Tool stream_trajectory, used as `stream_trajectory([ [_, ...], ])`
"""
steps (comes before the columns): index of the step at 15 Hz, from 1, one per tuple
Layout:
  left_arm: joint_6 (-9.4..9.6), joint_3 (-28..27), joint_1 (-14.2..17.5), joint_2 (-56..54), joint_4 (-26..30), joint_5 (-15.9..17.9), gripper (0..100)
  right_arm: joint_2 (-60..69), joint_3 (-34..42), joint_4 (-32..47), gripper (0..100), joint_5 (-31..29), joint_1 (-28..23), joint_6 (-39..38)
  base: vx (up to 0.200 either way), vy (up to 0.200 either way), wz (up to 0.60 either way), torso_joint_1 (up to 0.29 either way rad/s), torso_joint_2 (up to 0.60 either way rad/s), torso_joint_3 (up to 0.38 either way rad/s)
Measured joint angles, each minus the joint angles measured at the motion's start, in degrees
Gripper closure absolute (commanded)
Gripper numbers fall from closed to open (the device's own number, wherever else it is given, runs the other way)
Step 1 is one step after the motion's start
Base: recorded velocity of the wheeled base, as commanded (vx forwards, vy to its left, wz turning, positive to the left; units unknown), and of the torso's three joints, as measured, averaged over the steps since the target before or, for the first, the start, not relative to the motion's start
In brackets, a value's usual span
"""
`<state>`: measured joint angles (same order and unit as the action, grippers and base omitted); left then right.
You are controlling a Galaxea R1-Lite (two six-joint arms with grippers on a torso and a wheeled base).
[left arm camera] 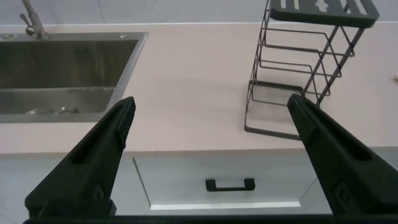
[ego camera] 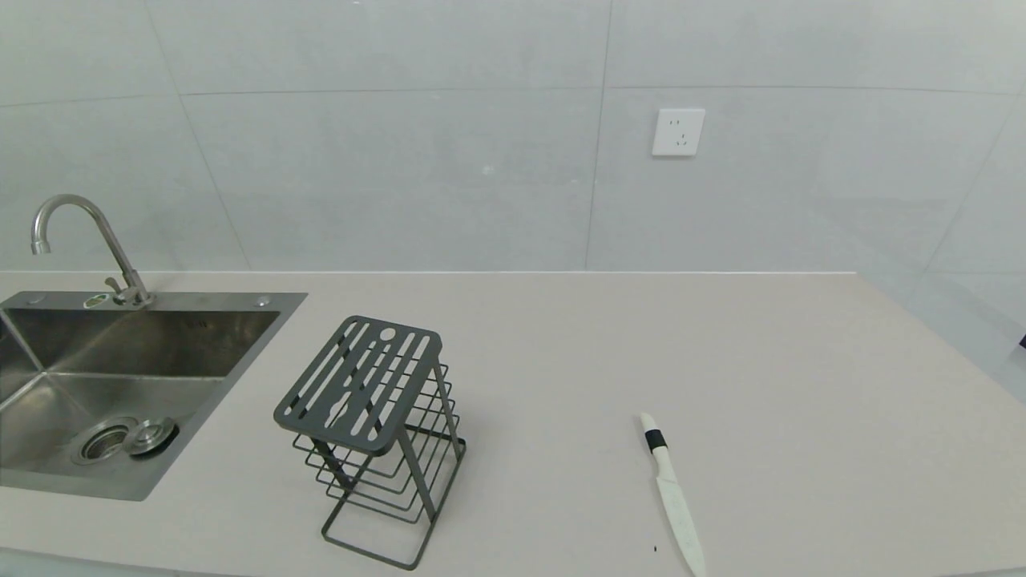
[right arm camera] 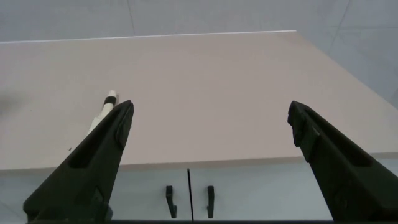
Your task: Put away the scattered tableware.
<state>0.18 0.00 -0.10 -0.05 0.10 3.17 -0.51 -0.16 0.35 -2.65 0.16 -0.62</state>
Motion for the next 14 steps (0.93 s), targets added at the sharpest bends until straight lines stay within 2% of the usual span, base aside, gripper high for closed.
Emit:
stream_trajectory([
  [4,-0.48,0.0,0.0,0.0,0.0,0.0,0,0.0,0.0,0.0,0,0.0,0.0,0.0,0.000,0.000,0.00,0.102,-0.03,0.071],
  [8,-0.13,0.0,0.0,0.0,-0.1,0.3,0,0.0,0.0,0.0,0,0.0,0.0,0.0,0.000,0.000,0.00,0.111,-0.25,-0.138],
  [14,-0.59,0.0,0.0,0.0,-0.1,0.4,0,0.0,0.0,0.0,0,1.3,0.0,-0.1,0.000,0.000,0.00,0.008,-0.02,-0.008],
])
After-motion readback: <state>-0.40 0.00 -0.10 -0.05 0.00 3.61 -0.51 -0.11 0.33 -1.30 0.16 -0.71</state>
